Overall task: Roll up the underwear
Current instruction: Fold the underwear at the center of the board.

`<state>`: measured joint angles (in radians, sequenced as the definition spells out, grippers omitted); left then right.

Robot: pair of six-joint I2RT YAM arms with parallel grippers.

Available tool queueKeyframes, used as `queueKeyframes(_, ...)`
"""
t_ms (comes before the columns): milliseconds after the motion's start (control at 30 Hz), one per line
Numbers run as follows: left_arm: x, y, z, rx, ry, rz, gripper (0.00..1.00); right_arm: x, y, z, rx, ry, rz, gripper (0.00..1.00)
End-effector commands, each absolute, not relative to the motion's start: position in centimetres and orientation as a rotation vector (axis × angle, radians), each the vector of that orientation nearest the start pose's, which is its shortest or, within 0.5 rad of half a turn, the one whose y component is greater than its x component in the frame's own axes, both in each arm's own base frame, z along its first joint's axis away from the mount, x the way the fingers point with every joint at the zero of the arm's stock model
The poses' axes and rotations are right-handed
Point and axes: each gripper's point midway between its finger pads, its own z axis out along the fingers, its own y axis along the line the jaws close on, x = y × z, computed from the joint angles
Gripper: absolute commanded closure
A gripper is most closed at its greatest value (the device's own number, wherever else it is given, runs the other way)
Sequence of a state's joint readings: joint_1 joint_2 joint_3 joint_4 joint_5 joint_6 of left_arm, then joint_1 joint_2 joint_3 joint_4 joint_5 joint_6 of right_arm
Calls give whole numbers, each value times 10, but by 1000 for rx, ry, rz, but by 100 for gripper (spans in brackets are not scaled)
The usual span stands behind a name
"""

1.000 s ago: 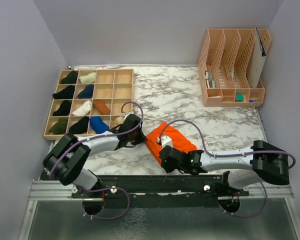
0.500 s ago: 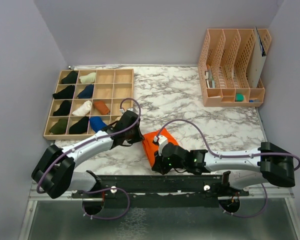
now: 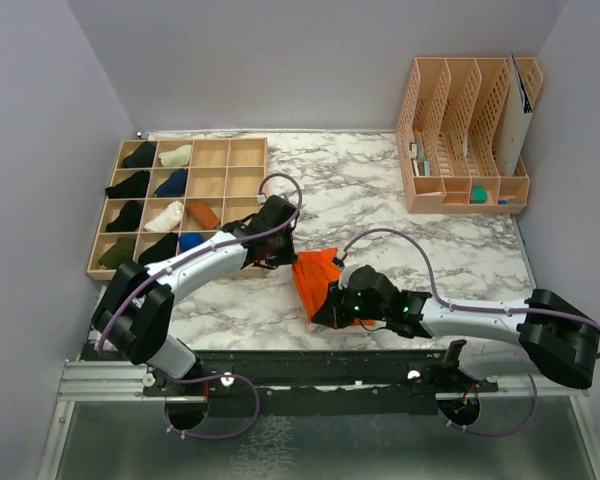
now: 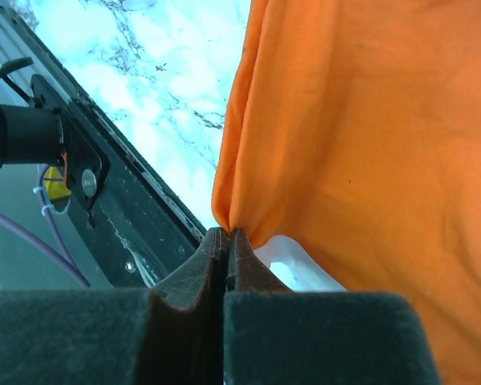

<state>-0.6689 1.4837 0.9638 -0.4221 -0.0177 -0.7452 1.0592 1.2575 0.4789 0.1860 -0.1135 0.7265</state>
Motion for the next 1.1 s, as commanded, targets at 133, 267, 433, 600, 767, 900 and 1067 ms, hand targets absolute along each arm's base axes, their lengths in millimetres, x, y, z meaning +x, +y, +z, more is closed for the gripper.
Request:
queueKeyframes(133, 291, -261, 85, 35, 2658, -461, 100, 130, 310, 76, -235, 2322, 1222, 100)
queueKeyframes(267, 298, -271, 83, 82, 2685, -437, 100, 138, 298, 78, -111, 2281, 1252, 100)
queueKeyframes(433, 306, -287, 88, 111, 2681, -445, 100, 147, 287, 76, -53, 2296, 1265, 100)
queueKeyframes(600, 308, -305, 93, 140, 2682, -490, 100, 157, 277, 69, -9, 2349, 1246, 100)
queueKeyframes(767, 305, -283, 86, 86, 2677, -392, 100, 157, 287, 74, -257, 2365, 1199, 100)
queueKeyframes(900, 295, -256, 88, 25, 2668, -364, 100, 146, 301, 85, -418, 2341, 1290, 100)
queueKeyframes(1067, 269, -229, 93, -15, 2668, -382, 100, 114, 331, 90, -641, 2357, 1347, 100)
